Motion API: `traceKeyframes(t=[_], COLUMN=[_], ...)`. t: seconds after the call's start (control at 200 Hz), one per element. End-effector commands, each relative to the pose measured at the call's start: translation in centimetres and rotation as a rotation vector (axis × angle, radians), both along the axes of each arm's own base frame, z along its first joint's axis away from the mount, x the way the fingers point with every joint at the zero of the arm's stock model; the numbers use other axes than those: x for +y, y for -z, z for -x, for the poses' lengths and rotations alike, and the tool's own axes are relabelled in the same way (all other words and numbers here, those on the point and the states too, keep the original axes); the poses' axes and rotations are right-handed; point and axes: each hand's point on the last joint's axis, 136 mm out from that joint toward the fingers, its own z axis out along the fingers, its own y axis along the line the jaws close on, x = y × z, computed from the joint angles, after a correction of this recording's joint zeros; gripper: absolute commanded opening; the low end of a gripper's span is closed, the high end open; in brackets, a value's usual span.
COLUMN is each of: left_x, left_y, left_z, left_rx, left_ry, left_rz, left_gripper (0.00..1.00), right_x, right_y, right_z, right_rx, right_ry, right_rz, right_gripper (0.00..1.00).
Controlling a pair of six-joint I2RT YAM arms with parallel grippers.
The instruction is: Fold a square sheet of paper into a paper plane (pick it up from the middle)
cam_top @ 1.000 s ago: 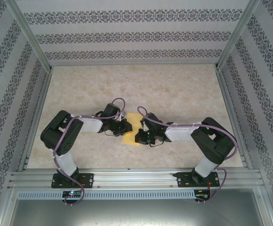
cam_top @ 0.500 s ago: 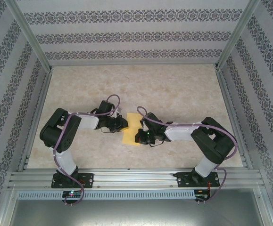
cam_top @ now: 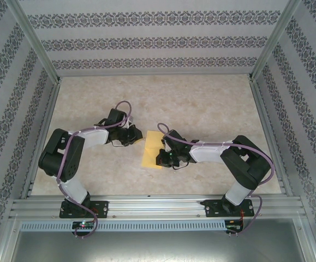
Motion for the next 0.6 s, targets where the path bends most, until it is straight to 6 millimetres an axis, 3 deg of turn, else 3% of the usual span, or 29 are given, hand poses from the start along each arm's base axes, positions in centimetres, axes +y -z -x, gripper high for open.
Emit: traceKeyframes(t=[0.0, 0.16, 0.235, 0.48, 0.595], left_x=[-2.0, -5.5, -6.0, -3.1, -2.9], left_y=[-1.0, 0.4, 1.9, 6.5, 6.9], left_z=[2.4, 4.8, 5.3, 5.5, 5.7], left_rx=[0.006, 0.027, 0.053, 0.133, 0.14], left_ry=[0.072, 0.17, 0.178, 0.108, 0.105], left_rz=[0.012, 0.027, -0.003, -0.194, -0.198], left_gripper=[0.13, 0.13, 0.12, 0.09, 0.09], right_x=[-3.9, -3.9, -3.8, -2.5, -1.8], right_y=[4.4, 4.3, 4.1, 1.9, 0.3], right_z=[3.7, 3.7, 3.6, 2.7, 2.2], right_rx=[0.127, 0.124, 0.117, 0.062, 0.031], right_ry=[-0.017, -0.014, -0.013, -0.023, -0.026], right_rz=[0.212, 0.208, 0.197, 0.118, 0.064], right_gripper=[0.0, 0.0, 0.0, 0.0, 0.0])
